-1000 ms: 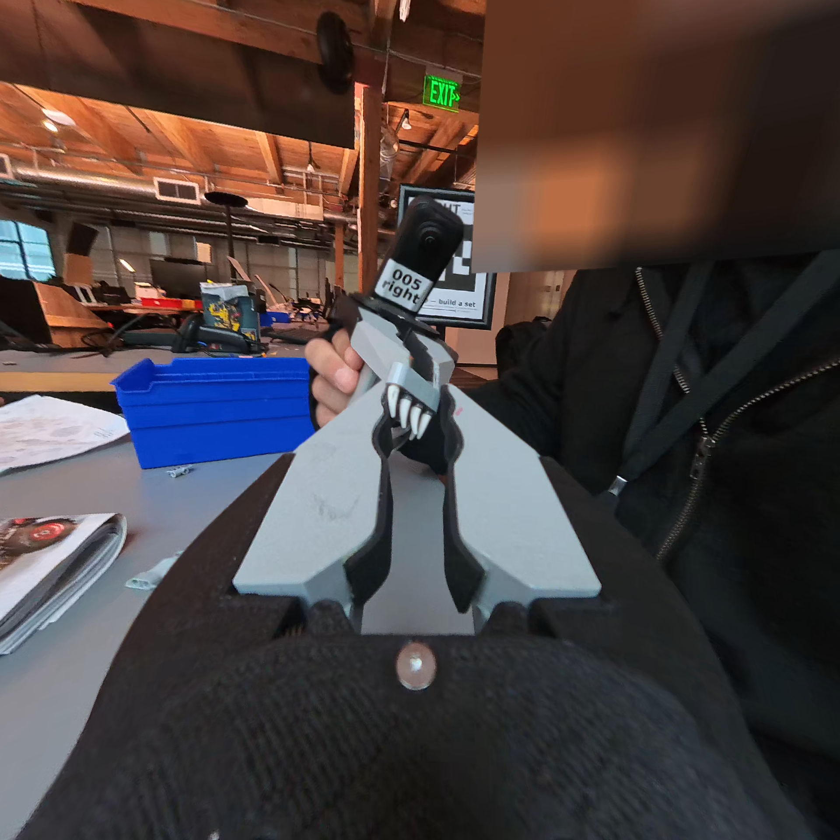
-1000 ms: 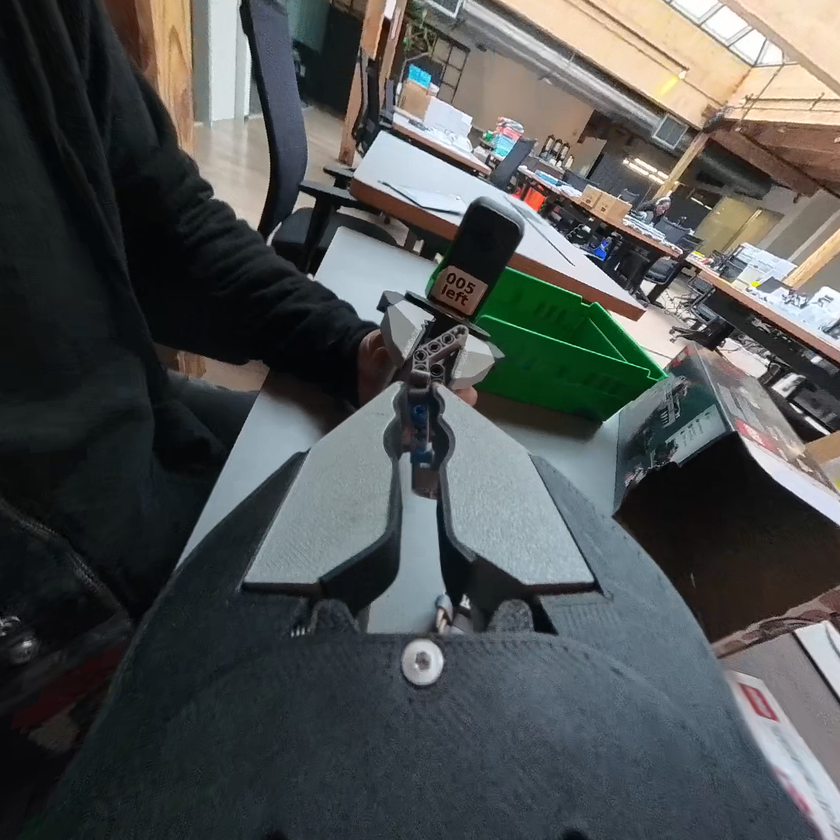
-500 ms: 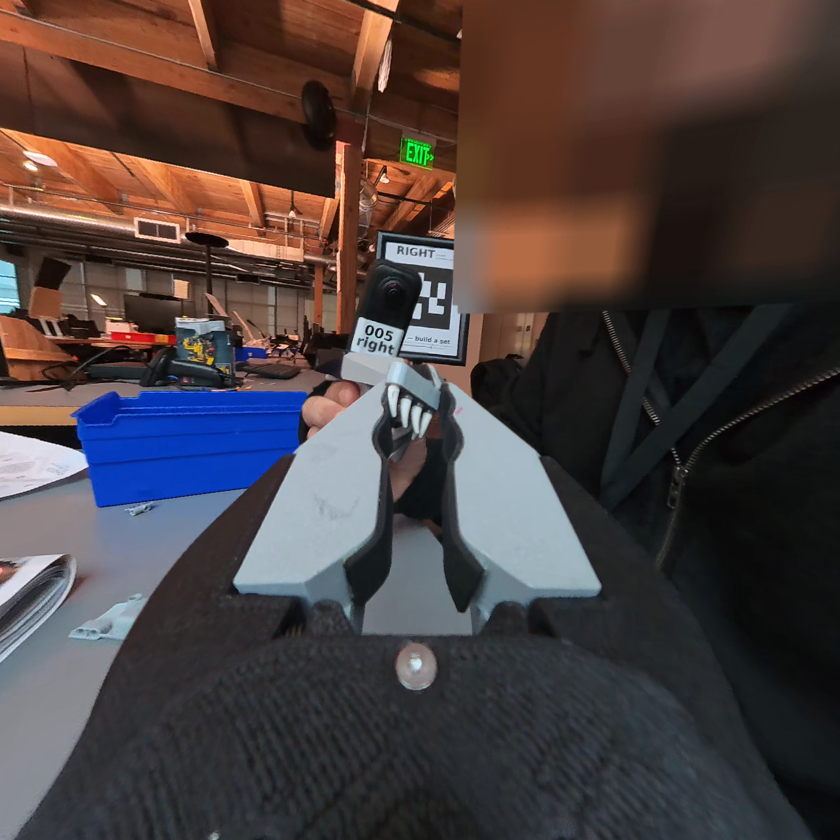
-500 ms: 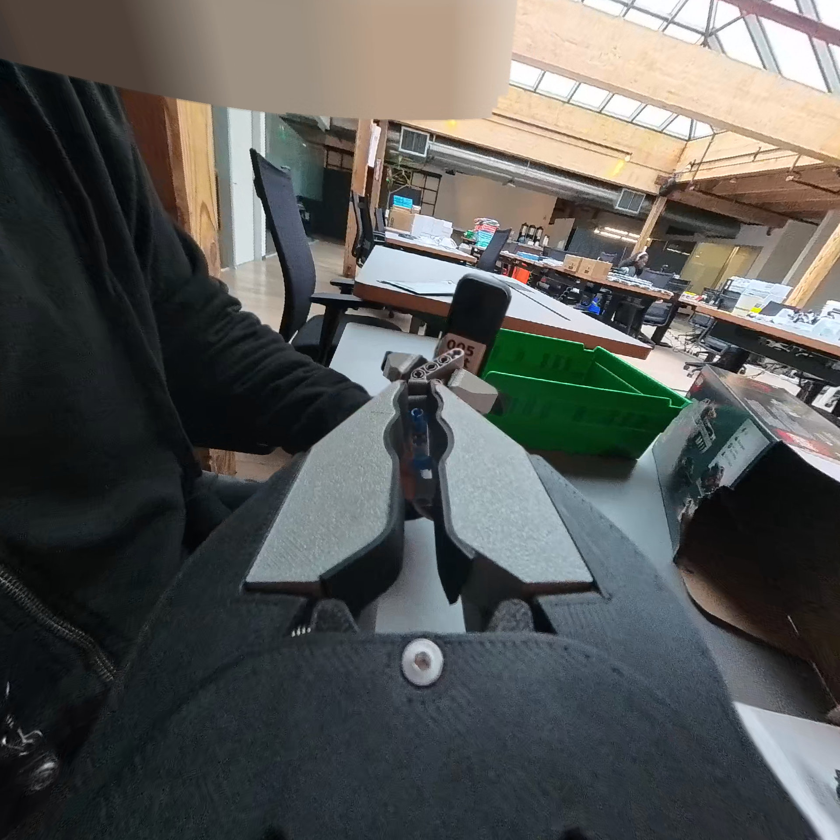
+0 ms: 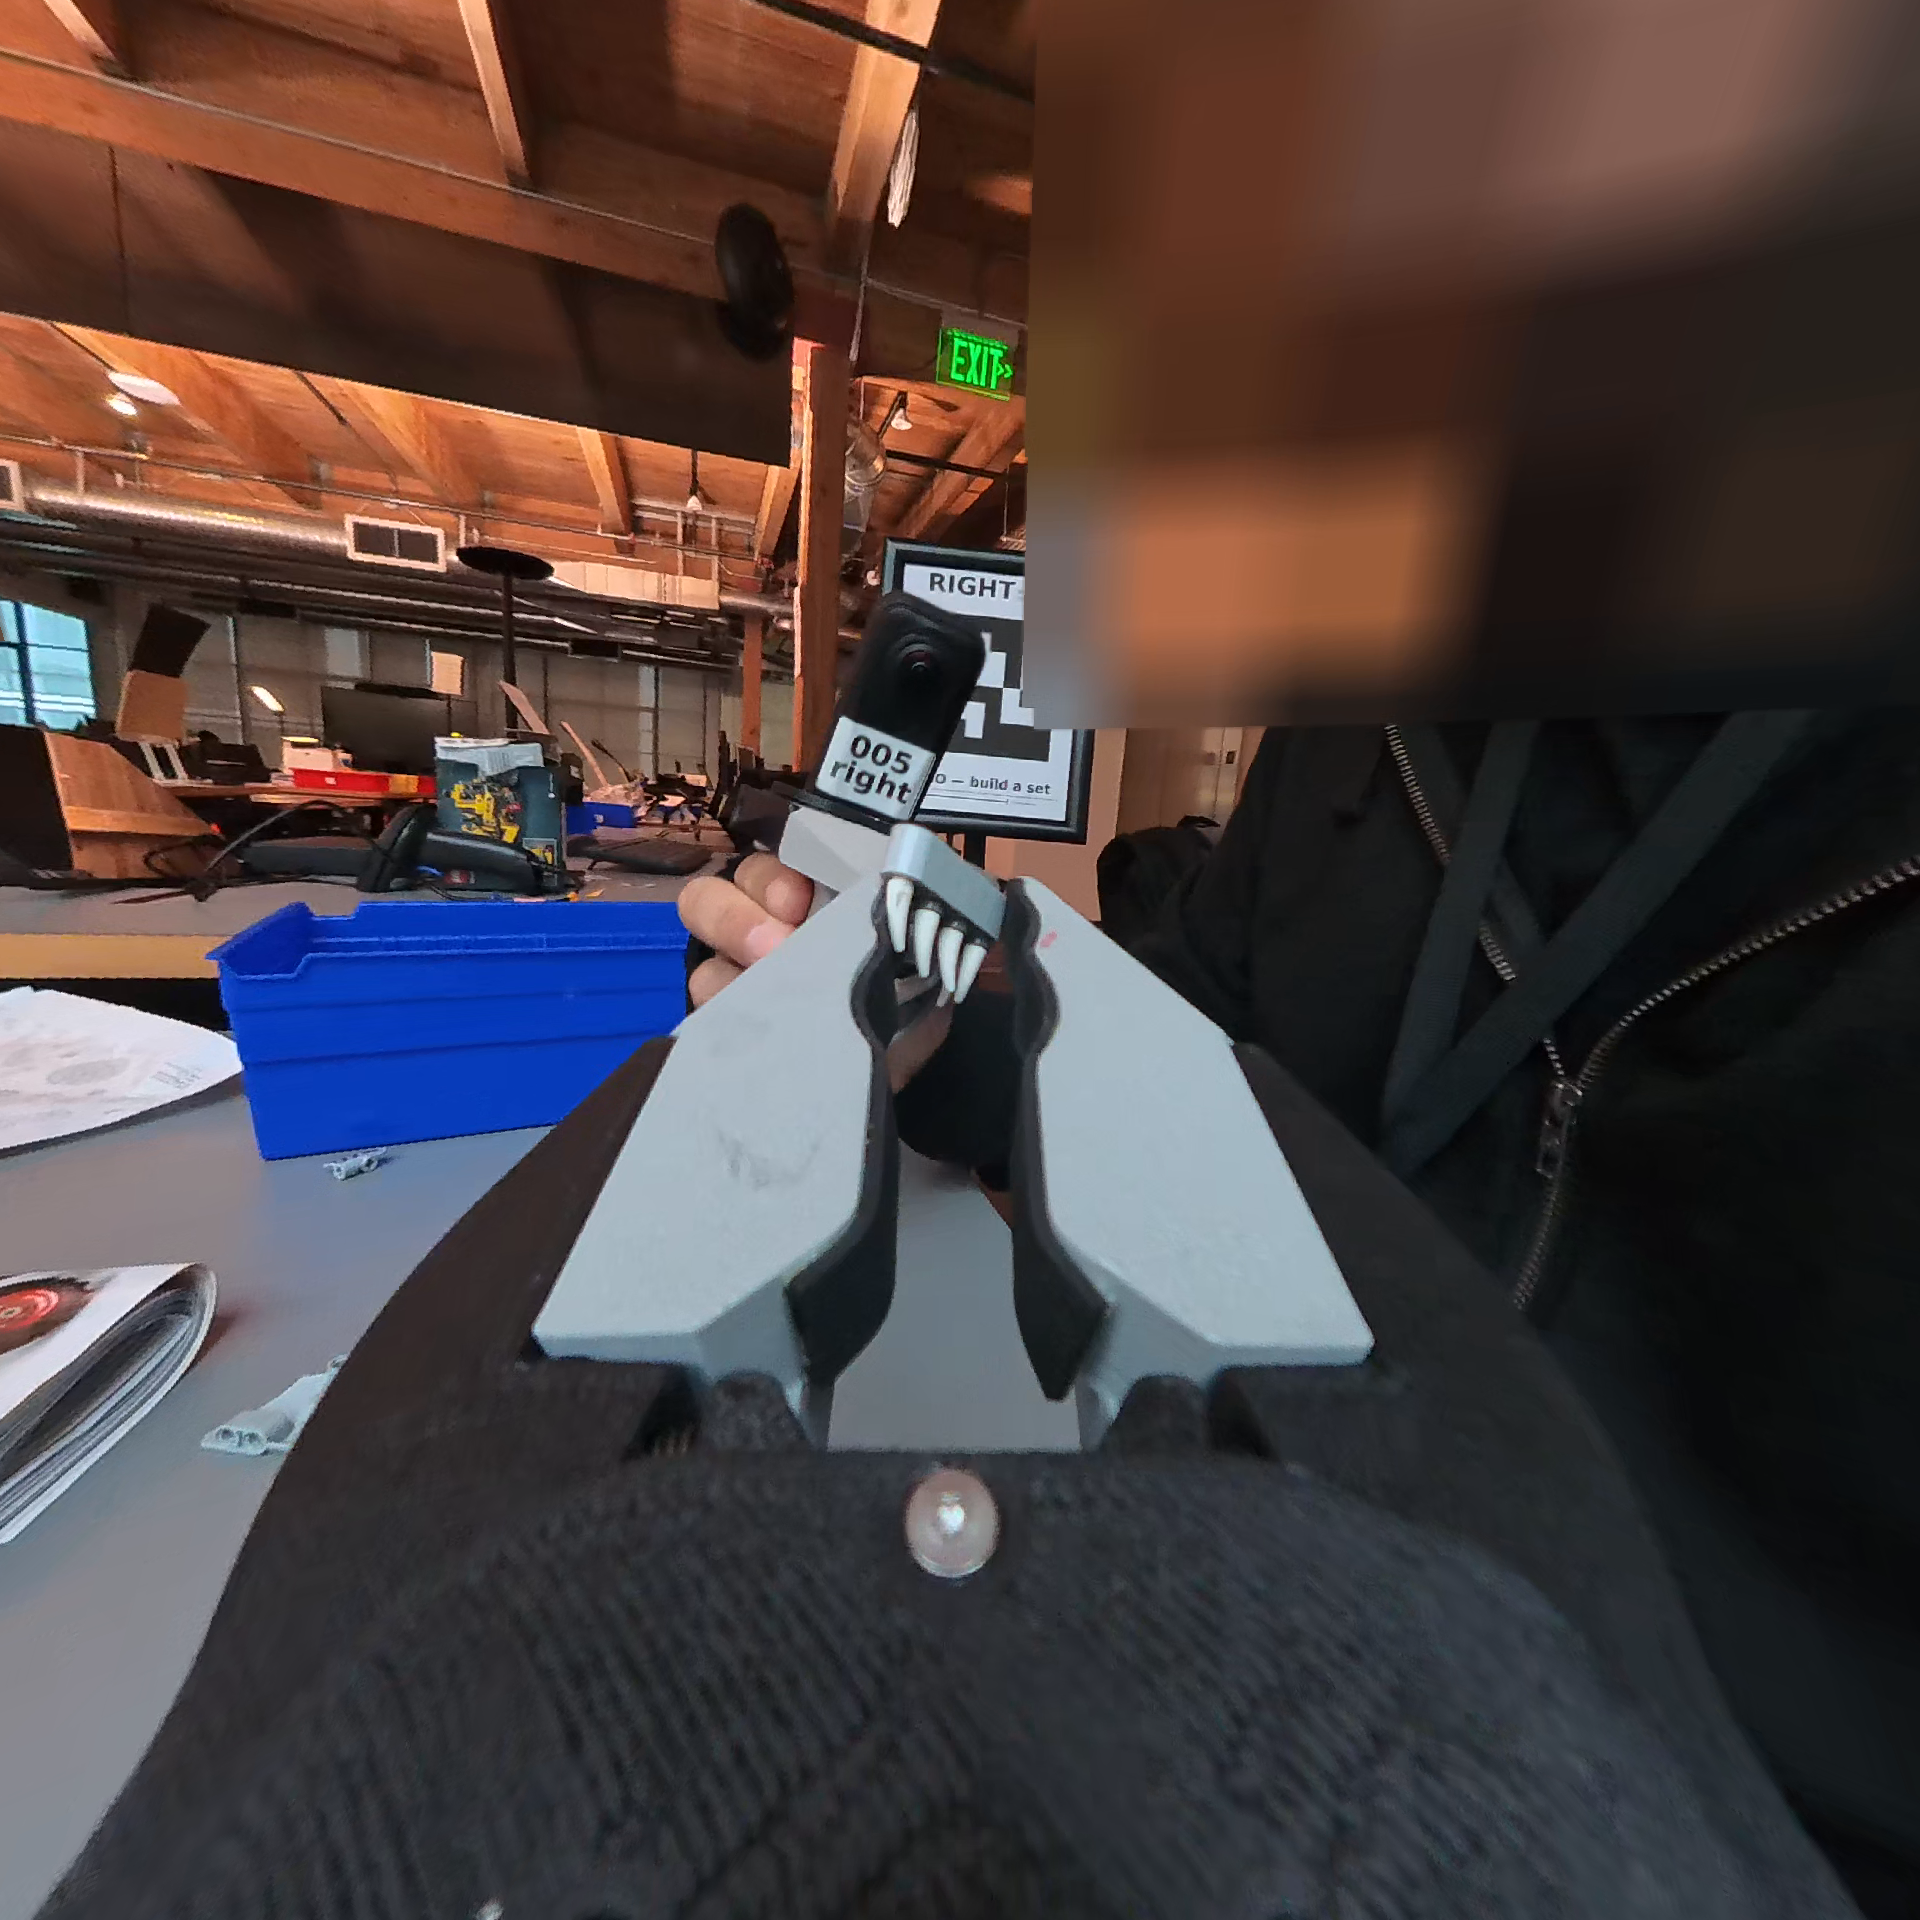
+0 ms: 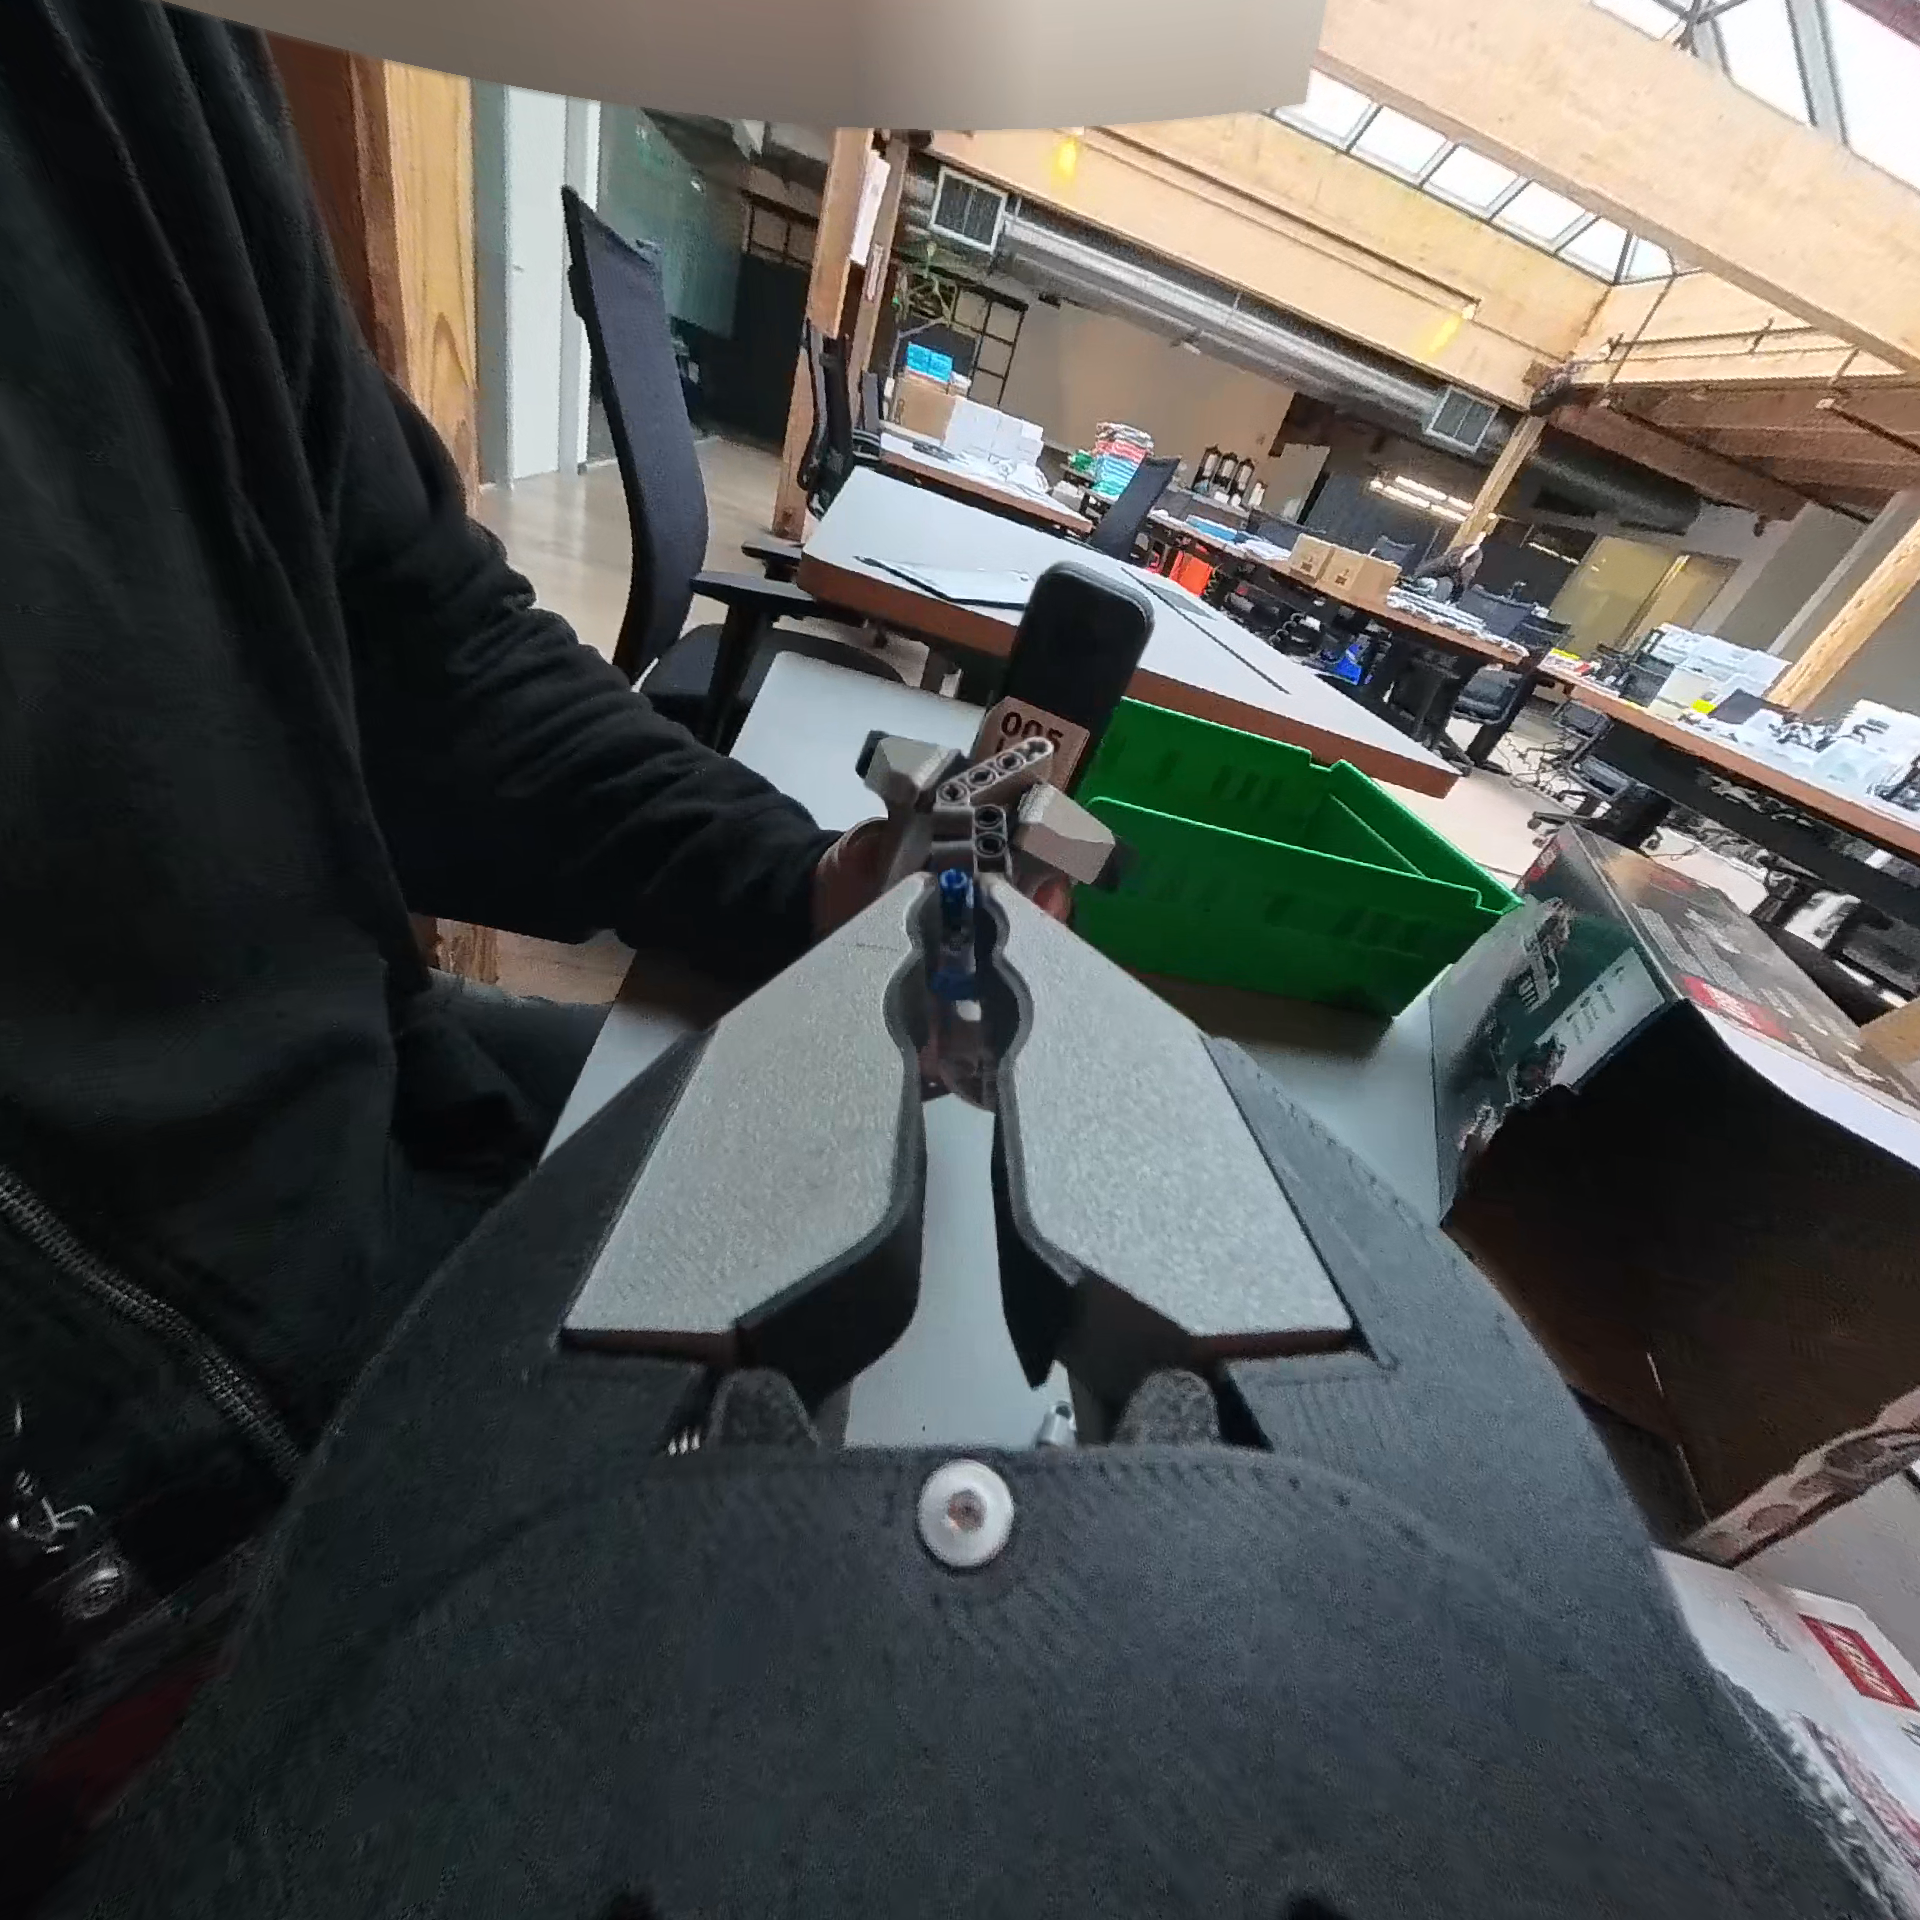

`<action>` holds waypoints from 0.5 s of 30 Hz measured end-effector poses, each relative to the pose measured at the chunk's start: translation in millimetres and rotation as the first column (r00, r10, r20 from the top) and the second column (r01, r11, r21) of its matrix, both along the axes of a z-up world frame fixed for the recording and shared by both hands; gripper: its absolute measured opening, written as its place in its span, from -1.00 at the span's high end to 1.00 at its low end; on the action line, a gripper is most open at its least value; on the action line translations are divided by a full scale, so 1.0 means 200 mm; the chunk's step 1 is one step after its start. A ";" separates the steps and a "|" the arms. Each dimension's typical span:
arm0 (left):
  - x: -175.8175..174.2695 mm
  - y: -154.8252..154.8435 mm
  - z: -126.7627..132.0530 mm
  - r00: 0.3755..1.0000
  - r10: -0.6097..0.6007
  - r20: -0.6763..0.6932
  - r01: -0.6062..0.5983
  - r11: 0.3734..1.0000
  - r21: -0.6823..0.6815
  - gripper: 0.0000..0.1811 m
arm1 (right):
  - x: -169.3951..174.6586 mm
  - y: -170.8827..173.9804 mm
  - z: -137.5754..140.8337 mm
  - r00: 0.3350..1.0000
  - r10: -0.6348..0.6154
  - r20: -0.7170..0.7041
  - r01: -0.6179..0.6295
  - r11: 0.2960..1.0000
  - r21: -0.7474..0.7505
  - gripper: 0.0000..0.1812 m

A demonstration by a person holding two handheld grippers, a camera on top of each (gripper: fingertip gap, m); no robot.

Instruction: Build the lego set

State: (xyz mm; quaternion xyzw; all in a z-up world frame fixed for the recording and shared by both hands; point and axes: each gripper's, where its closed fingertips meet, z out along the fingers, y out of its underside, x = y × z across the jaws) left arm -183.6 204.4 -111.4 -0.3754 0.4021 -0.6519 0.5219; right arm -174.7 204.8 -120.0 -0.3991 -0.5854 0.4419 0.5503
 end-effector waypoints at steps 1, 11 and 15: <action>0.01 0.00 -0.01 1.000 0.008 -0.011 -0.008 1.000 0.006 0.81 | 0.00 0.00 0.00 1.000 -0.004 0.003 0.004 1.000 0.003 0.95; 0.00 0.01 0.01 1.000 0.012 0.006 -0.012 1.000 0.005 0.81 | -0.03 -0.01 0.01 0.999 -0.006 -0.038 0.006 1.000 -0.002 0.96; 0.00 0.01 0.00 1.000 0.017 -0.003 -0.017 1.000 0.010 0.81 | -0.03 -0.03 0.02 0.999 0.004 -0.040 -0.004 1.000 0.009 0.91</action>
